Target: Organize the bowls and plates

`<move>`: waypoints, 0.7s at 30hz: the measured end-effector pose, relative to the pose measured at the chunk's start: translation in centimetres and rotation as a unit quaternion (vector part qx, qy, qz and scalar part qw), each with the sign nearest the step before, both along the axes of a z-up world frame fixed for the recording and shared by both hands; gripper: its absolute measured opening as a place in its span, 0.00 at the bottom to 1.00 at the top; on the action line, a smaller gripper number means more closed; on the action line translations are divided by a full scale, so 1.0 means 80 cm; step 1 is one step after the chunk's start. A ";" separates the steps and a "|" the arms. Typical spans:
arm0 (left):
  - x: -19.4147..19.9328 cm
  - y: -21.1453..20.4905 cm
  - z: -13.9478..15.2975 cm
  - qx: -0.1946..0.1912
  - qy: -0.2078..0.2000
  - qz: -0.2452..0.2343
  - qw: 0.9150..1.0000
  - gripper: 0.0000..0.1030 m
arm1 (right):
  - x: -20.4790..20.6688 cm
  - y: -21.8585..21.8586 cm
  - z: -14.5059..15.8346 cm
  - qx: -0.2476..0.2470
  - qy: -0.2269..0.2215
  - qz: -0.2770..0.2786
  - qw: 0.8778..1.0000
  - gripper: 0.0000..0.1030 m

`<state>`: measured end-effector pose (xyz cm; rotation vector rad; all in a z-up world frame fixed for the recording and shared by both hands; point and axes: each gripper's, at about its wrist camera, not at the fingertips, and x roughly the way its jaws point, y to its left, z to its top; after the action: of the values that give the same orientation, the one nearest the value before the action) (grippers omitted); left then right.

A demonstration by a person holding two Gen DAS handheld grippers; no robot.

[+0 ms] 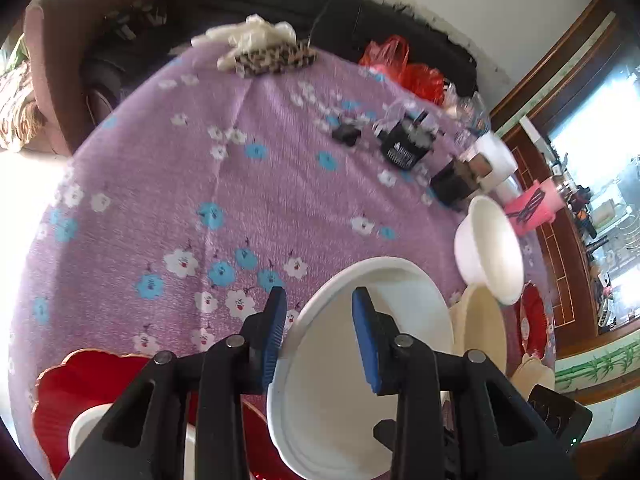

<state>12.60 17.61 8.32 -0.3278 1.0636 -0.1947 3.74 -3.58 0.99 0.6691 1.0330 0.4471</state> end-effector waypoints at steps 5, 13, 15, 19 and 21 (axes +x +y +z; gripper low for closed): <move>-0.033 0.016 0.036 0.000 -0.037 0.009 0.999 0.32 | -0.009 0.014 0.031 -0.017 -0.043 0.005 0.999 0.31; -0.105 0.059 0.072 -0.013 -0.082 0.039 0.996 0.34 | -0.045 0.040 0.086 -0.042 -0.104 0.035 0.993 0.30; -0.125 0.075 0.072 -0.016 -0.087 0.053 0.995 0.35 | -0.054 0.055 0.092 -0.050 -0.114 0.048 0.991 0.30; -0.166 0.112 0.060 -0.022 -0.091 0.090 0.992 0.35 | -0.069 0.093 0.094 -0.063 -0.124 0.079 0.987 0.30; -0.177 0.127 0.051 -0.028 -0.085 0.102 0.991 0.35 | -0.075 0.108 0.089 -0.069 -0.121 0.093 0.986 0.30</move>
<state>-1.56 27.75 12.38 -0.4605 0.8506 -0.0671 -2.25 5.09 8.12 0.3852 0.8882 0.5985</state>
